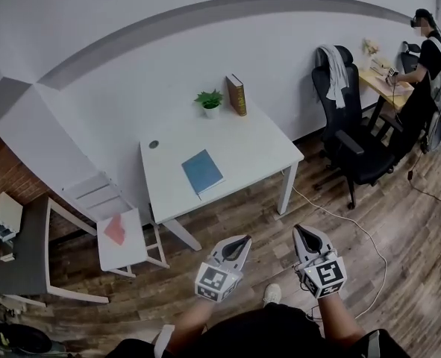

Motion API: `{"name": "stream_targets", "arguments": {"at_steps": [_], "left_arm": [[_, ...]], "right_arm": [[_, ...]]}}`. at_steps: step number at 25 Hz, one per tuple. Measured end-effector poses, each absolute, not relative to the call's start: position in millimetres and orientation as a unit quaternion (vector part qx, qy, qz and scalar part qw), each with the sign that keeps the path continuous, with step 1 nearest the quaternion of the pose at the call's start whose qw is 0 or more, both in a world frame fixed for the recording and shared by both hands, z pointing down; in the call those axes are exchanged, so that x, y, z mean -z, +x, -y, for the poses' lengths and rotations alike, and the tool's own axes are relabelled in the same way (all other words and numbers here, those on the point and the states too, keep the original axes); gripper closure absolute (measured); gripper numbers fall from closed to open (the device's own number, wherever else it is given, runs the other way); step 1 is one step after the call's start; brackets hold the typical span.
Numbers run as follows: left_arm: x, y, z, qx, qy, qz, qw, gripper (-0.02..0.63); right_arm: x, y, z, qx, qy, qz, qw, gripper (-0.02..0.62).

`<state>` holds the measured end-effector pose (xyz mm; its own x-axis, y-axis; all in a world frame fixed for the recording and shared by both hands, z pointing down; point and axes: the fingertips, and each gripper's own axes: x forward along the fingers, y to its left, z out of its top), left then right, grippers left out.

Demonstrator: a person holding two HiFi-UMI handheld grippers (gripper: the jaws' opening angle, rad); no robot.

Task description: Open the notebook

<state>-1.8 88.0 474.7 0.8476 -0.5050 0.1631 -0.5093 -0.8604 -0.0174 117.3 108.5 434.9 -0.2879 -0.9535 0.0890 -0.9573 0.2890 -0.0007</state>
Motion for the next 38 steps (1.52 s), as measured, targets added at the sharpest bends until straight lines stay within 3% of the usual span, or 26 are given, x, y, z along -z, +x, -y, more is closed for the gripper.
{"name": "stream_targets", "arguments": {"at_steps": [19,23,38], "left_arm": [[-493.4,8.9,20.3,-0.129,0.915,0.381,0.030,0.600],[-502.7,-2.9,33.7,-0.133,0.903,0.406,0.039,0.600],[-492.4,-35.3,143.8,-0.106,0.897,0.427,0.032,0.600]], "right_arm": [[-461.6,147.7,27.7,-0.042,0.481,0.874,0.058,0.594],[-465.8,136.1,44.8,-0.012,0.455,0.886,0.090,0.594],[-453.6,91.4,157.3,0.001,0.425,0.902,0.073,0.594]]}}
